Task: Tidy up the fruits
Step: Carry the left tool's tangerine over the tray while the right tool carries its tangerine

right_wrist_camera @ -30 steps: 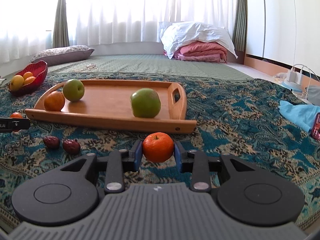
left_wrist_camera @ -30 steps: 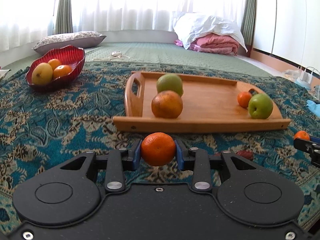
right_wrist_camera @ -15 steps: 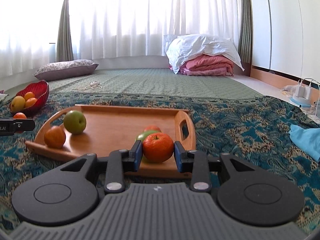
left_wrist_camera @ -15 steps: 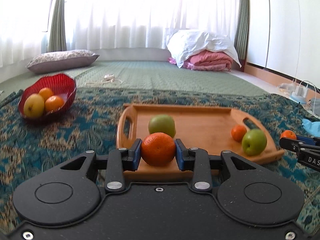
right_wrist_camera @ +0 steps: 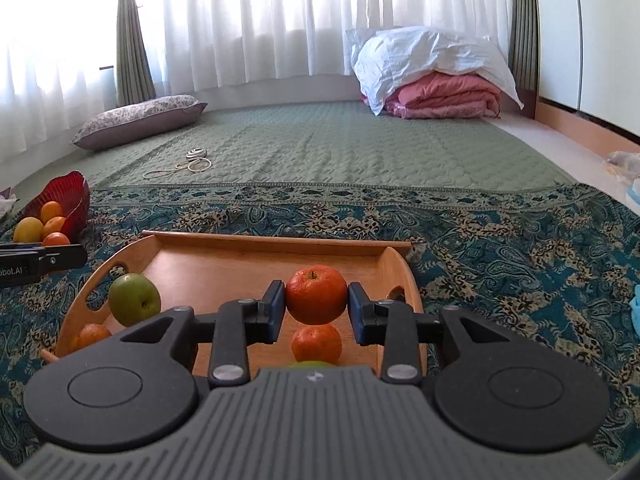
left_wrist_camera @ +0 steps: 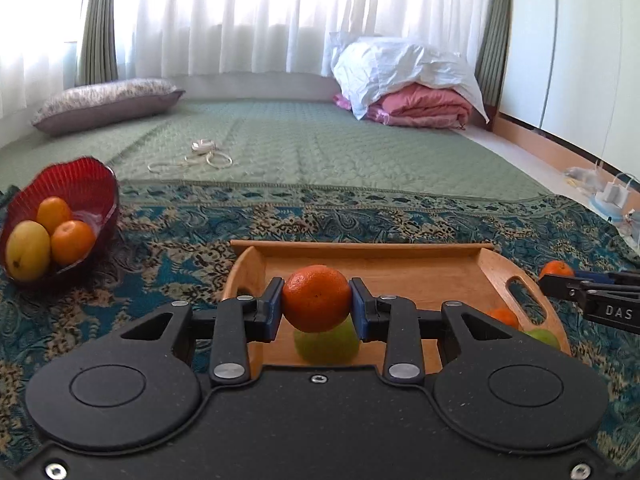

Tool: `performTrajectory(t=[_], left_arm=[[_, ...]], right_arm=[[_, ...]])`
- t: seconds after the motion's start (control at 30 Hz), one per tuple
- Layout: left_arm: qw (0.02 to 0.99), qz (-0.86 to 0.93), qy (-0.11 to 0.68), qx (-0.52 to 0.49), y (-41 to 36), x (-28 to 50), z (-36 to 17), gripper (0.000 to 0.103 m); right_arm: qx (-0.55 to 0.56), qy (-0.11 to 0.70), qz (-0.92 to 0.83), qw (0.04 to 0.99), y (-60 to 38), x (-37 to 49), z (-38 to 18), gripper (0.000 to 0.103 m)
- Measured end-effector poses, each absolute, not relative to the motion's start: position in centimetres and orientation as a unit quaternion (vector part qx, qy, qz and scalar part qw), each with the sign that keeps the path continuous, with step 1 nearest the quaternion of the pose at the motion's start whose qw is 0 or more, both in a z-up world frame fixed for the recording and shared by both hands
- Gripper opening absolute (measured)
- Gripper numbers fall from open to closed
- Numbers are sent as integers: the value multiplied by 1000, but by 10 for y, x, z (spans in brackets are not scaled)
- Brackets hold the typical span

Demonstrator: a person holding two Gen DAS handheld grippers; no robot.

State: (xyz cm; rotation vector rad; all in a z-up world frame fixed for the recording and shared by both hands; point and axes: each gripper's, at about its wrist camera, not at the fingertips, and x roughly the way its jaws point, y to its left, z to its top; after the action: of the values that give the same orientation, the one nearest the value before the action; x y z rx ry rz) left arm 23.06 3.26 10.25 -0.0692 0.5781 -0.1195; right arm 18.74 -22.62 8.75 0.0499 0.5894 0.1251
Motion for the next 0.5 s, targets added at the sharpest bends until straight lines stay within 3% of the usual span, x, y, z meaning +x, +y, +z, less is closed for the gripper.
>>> performTrajectory(t=[0.23, 0.5], left_arm=[[941, -41, 335, -37, 33, 297, 86, 32], [919, -37, 391, -35, 35, 350, 70, 32]], right_arm=[[68, 367, 48, 927, -230, 250, 70, 37], [43, 407, 40, 912, -222, 280, 45, 37]])
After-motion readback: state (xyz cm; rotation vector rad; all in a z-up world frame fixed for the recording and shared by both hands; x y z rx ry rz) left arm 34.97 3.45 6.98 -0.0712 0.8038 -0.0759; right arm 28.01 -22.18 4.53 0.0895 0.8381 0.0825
